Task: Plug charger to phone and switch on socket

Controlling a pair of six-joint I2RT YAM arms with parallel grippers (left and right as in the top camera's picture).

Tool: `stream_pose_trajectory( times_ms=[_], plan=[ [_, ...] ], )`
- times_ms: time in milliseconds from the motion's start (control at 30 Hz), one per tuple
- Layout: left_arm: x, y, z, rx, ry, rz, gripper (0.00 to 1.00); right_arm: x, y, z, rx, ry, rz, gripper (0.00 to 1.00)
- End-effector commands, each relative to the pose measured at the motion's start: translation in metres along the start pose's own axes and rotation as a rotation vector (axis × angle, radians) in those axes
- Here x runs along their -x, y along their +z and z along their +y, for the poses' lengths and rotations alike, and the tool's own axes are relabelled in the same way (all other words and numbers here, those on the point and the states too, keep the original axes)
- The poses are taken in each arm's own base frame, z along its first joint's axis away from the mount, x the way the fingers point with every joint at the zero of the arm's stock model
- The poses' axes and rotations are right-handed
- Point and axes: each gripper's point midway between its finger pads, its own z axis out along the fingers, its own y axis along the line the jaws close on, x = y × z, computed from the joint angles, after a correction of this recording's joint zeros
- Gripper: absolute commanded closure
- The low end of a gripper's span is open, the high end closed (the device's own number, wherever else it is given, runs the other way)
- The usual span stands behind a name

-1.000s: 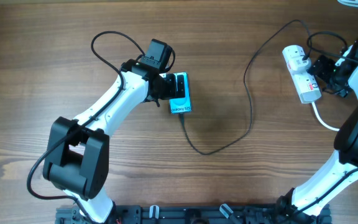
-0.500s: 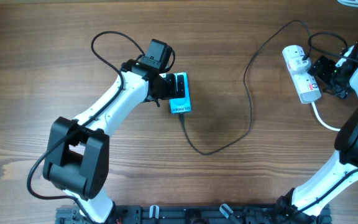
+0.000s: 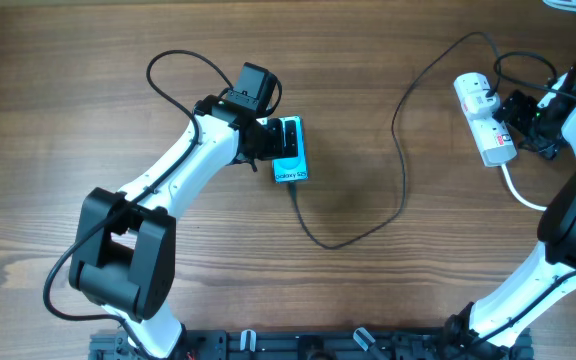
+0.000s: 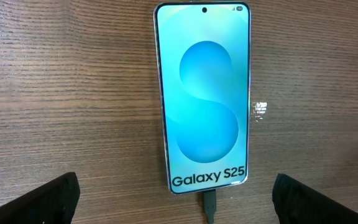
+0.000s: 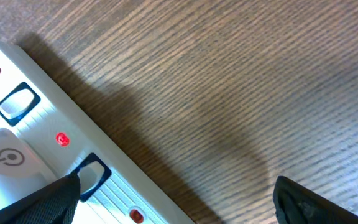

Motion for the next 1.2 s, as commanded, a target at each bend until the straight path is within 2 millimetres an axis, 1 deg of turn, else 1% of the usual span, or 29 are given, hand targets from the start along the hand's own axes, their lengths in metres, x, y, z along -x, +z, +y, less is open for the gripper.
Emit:
stream_pose_trajectory(
  times_ms=[0,167,300,433,533,567,633,700,767,800,833,867,1167],
  plan=[
    [-0.001,0.004,0.003,0.019,0.007,0.003,0.00,-0.027,0.013,-0.008,-0.062,-0.049,0.091,0.00],
    [-0.001,0.004,0.003,0.019,0.007,0.003,0.00,-0.041,0.009,-0.011,-0.066,-0.146,0.154,0.00],
    [-0.001,0.004,0.003,0.019,0.007,0.003,0.00,-0.033,-0.004,-0.007,-0.065,-0.146,0.153,0.00],
    [-0.001,0.004,0.003,0.019,0.007,0.003,0.00,-0.034,-0.005,0.004,0.000,-0.218,0.163,0.00],
    [-0.001,0.004,0.003,0.019,0.007,0.003,0.00,-0.032,-0.006,-0.005,-0.050,-0.222,0.156,0.00],
    [-0.001,0.004,0.003,0.019,0.007,0.003,0.00,-0.030,-0.009,-0.007,-0.068,-0.223,0.157,0.00],
    [-0.001,0.004,0.003,0.019,0.007,0.003,0.00,-0.020,-0.024,-0.004,-0.072,-0.225,0.137,0.00],
    [-0.001,0.004,0.003,0.019,0.007,0.003,0.00,-0.008,-0.047,0.002,-0.063,-0.231,0.086,0.00],
    [-0.001,0.004,0.003,0.019,0.007,0.003,0.00,0.000,-0.068,0.016,-0.004,-0.236,0.040,0.00],
    [-0.001,0.004,0.003,0.019,0.007,0.003,0.00,0.000,-0.073,0.026,0.046,-0.248,0.029,0.00],
    [-0.001,0.004,0.003,0.019,0.007,0.003,0.00,-0.002,-0.073,0.034,0.098,-0.282,0.033,0.00],
    [-0.001,0.004,0.003,0.019,0.007,0.003,0.00,-0.004,-0.072,0.037,0.114,-0.288,0.037,0.00],
    [-0.001,0.004,0.003,0.019,0.007,0.003,0.00,-0.011,-0.067,0.034,0.113,-0.311,0.053,0.00]
  ],
)
